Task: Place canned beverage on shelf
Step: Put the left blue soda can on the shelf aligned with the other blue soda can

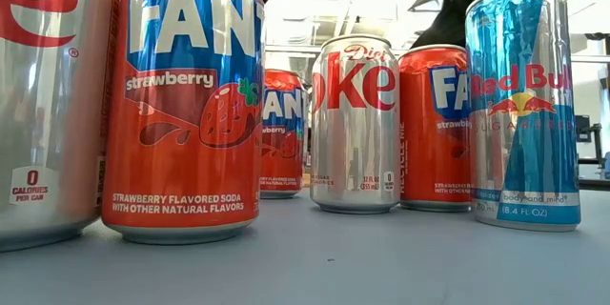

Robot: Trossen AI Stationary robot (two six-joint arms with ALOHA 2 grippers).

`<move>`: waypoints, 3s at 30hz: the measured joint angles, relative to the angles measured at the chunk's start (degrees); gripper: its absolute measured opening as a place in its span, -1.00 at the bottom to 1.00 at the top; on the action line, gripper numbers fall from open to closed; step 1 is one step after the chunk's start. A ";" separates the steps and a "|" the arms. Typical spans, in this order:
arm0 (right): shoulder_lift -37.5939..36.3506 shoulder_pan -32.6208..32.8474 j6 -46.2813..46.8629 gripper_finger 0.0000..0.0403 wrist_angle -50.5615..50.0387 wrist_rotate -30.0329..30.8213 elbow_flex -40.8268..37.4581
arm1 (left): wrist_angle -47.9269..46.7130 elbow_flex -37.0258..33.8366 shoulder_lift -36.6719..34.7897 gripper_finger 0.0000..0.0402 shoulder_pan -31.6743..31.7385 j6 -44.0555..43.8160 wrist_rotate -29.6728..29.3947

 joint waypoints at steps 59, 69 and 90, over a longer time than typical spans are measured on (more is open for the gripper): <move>0.00 -0.09 0.03 0.37 0.33 0.09 0.00 | -15.45 2.59 6.38 0.13 -0.03 16.87 -8.44; 0.00 -0.09 0.59 0.37 0.35 0.11 0.00 | -16.21 7.06 6.33 0.13 5.79 19.48 -5.51; 2.46 -0.11 -8.32 0.37 20.41 -4.01 0.10 | -14.78 3.75 5.50 0.14 6.03 14.93 3.70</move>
